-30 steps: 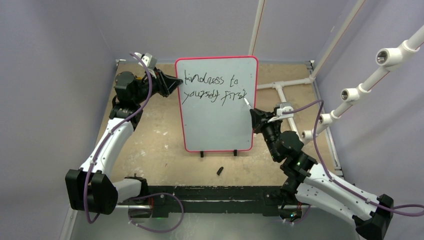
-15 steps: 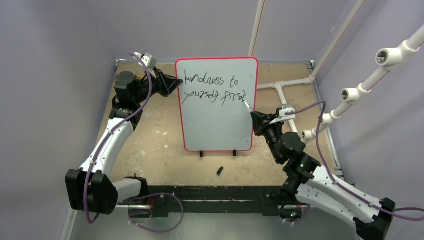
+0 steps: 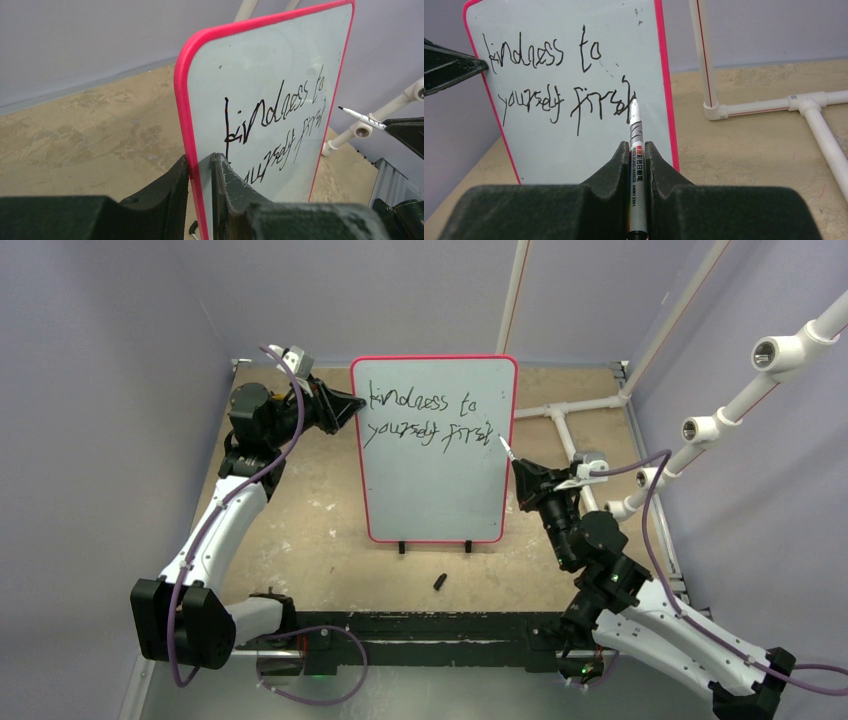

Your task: Write a sentence on the whiteboard

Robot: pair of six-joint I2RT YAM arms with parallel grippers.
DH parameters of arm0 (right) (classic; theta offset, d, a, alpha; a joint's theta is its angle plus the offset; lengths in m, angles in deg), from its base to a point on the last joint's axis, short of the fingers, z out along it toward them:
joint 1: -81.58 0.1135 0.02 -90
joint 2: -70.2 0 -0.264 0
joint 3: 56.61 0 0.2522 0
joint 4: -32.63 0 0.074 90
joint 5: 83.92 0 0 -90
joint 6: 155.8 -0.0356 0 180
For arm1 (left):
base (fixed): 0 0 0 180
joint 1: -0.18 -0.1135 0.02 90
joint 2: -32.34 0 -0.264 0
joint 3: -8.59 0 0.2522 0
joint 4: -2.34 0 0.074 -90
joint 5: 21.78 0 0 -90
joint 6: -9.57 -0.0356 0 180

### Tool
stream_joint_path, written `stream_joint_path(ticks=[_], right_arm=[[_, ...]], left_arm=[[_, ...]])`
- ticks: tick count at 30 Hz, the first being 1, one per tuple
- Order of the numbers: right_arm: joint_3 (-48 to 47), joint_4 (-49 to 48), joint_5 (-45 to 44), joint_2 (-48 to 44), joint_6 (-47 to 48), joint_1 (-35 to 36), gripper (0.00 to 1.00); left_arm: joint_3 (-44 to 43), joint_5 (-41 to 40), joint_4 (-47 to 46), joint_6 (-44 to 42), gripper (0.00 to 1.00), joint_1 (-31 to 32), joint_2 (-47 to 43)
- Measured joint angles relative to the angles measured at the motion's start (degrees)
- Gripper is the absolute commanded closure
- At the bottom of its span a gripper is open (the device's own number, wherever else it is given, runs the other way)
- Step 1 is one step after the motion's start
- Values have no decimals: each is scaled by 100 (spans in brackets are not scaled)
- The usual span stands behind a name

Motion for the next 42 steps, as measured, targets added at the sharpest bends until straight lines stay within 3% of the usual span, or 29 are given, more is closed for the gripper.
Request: stream_joint_path(ticks=[18,25,34,38,42], right_arm=[[9,201,-197,328,-157,0,100],[142,111,52,-20,13,0,100],[378,-551,977,-951,621,-2,100],[413,-872,1335,-979,920,-2,100],[450,-1182,1580,-844,1165,-2,100]], left_arm=[[0,-4,2,0,100,0,0],[0,2,0,0,100,0,0],[33,-68,26,-52,50,0,-46],[105,-238,264,-173,36,2,-111],[168,-564,490,-361,30,4,-343]])
